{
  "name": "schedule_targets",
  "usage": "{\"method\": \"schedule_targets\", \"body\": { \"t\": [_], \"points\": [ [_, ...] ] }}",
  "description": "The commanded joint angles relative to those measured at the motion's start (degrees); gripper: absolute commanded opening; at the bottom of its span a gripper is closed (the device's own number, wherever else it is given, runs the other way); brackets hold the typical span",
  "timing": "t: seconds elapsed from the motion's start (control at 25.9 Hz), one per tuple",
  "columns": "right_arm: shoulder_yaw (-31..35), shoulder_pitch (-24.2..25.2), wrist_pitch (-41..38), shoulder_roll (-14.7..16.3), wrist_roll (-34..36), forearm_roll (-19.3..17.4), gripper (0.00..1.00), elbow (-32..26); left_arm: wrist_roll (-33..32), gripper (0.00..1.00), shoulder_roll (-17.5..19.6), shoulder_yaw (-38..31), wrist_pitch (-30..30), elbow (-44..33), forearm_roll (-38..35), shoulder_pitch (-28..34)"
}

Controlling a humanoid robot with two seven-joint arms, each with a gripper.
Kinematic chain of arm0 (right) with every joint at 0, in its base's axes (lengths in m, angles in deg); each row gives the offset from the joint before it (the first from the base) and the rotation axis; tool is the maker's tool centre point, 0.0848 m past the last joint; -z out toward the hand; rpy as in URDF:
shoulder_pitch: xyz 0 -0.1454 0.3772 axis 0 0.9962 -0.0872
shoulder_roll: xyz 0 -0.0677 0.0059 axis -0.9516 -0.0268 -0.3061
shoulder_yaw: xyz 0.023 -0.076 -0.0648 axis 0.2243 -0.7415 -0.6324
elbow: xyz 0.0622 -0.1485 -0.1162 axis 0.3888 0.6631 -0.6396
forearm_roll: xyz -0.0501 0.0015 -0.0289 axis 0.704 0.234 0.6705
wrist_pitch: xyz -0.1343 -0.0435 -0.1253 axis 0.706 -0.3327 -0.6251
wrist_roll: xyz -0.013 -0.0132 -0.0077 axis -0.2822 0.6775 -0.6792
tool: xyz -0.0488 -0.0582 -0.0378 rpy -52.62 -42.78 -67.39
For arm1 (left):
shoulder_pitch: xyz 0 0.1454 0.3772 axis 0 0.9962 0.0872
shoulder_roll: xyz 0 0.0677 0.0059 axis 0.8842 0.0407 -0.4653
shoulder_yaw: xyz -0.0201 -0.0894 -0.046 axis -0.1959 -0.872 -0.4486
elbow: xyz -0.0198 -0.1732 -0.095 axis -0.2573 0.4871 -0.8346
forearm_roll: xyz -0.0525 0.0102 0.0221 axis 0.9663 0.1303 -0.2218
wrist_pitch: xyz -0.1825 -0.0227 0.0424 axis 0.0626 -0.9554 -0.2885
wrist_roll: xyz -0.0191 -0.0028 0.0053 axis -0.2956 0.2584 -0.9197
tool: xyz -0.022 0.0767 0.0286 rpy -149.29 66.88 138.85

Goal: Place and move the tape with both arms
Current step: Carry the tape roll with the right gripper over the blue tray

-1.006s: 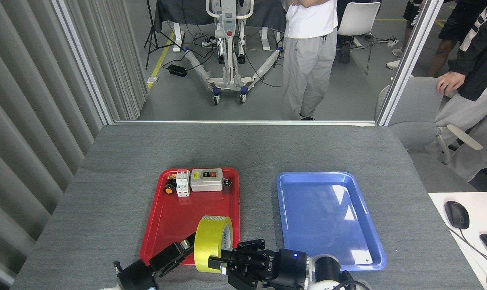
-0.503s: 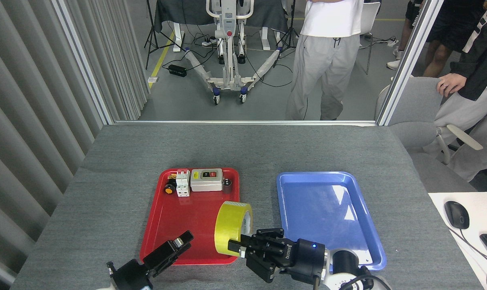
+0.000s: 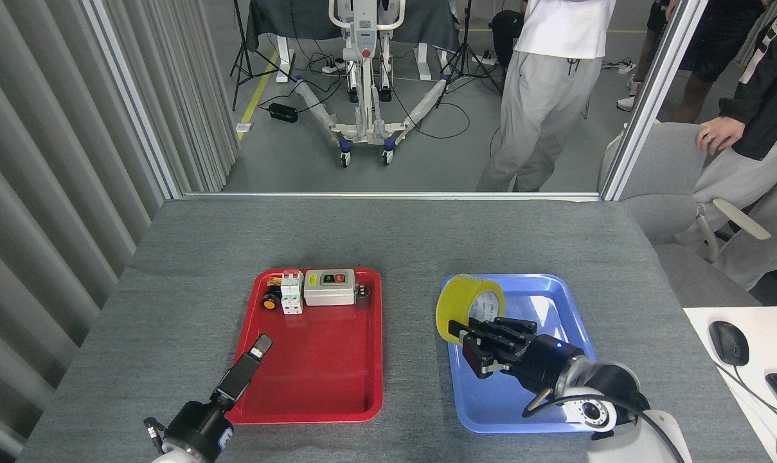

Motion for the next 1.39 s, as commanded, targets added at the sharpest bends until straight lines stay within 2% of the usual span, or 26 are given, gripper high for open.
{"method": "schedule_targets", "body": {
  "t": [0.0, 0.12, 0.23, 0.35, 0.43, 0.5, 0.62, 0.77, 1.04, 1.24, 1.35],
  "points": [
    [-0.25, -3.34, 10.91, 0.42, -1.9, 4.43, 0.05, 1.64, 5.9, 1.0, 0.04, 0.11, -0.21, -3.92, -4.94, 0.35],
    [-1.04, -6.42, 16.97, 0.68, -4.54, 4.43, 0.05, 7.17, 6.6, 1.0, 0.48, 0.19, -0.21, -7.18, -13.38, 0.61],
    [-3.85, -9.49, 21.28, 3.31, -4.89, 3.82, 0.06, 14.03, 8.98, 1.0, 1.27, 0.28, -0.21, -6.83, -18.92, 0.52],
    [-5.96, -12.31, 23.92, 5.69, -5.15, 2.68, 0.06, 19.04, 17.59, 1.0, 1.45, 0.28, -0.21, -5.33, -27.44, 0.52],
    [-7.02, -13.63, 25.32, 6.13, -6.64, 1.8, 0.06, 22.02, 25.06, 1.0, 1.71, 0.28, -0.21, -4.28, -34.91, 0.43],
    [-8.51, -15.38, 27.35, 6.74, -7.7, 1.71, 0.06, 24.49, 29.19, 1.0, 1.98, 0.28, -0.21, -4.01, -40.98, 0.43],
    [-10.79, -18.28, 29.72, 7.97, -8.05, 0.39, 0.06, 27.21, 28.67, 1.0, 1.71, 0.28, -0.04, -4.1, -41.77, 0.35],
    [-13.69, -22.15, 32.09, 8.06, -9.63, -3.83, 0.06, 32.22, 26.91, 1.0, 1.62, 0.19, -0.04, -3.84, -41.86, -0.36],
    [-14.22, -27.07, 33.06, 7.53, -9.28, -4.0, 0.07, 41.71, 26.91, 1.0, 1.89, 0.37, 0.4, -0.41, -42.91, -0.36],
    [-14.22, -27.51, 32.97, 6.92, -8.93, -3.92, 0.12, 43.65, 27.26, 1.0, 1.89, 0.72, 2.86, 0.03, -43.0, -0.01],
    [-14.14, -27.43, 32.8, 4.9, -8.67, -3.92, 0.14, 43.82, 27.26, 1.0, 1.89, 0.72, 3.56, 0.03, -43.09, -0.01]
  ]
}}
